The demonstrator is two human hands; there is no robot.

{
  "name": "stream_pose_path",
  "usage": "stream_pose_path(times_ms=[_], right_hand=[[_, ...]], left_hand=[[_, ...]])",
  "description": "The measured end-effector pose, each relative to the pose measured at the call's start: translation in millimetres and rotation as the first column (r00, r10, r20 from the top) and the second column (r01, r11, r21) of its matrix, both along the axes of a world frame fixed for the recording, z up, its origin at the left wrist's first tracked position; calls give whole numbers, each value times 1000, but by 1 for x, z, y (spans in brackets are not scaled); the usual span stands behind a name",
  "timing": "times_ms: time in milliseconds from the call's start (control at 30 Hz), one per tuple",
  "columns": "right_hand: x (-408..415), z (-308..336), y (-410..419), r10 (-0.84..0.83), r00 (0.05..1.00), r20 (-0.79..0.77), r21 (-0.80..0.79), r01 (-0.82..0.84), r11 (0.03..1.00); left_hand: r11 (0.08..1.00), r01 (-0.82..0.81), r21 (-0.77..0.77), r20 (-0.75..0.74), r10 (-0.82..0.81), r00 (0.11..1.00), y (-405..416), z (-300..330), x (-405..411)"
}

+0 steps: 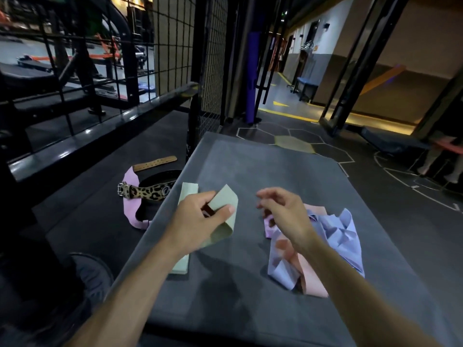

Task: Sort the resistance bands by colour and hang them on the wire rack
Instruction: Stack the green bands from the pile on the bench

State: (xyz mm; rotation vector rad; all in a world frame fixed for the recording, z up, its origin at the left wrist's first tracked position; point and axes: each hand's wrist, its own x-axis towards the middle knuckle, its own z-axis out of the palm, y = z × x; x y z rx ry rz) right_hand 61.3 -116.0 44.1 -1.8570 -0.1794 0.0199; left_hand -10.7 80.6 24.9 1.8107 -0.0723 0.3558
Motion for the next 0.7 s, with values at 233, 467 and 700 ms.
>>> stream_pose_path(times_ms=[233,467,700], right_hand=[[-17,62,15,511,825,242,-340,-421,841],[-12,80,23,500,752,429,-281,-415,865],[-6,113,37,373,764,526,-22,-427,904]], left_hand=[[994,108,14,58,-109,992,-8,12,-3],[943,194,-272,70,-181,981,-8,13,-4],[942,168,-290,15,-171,985,-1,-2,1]])
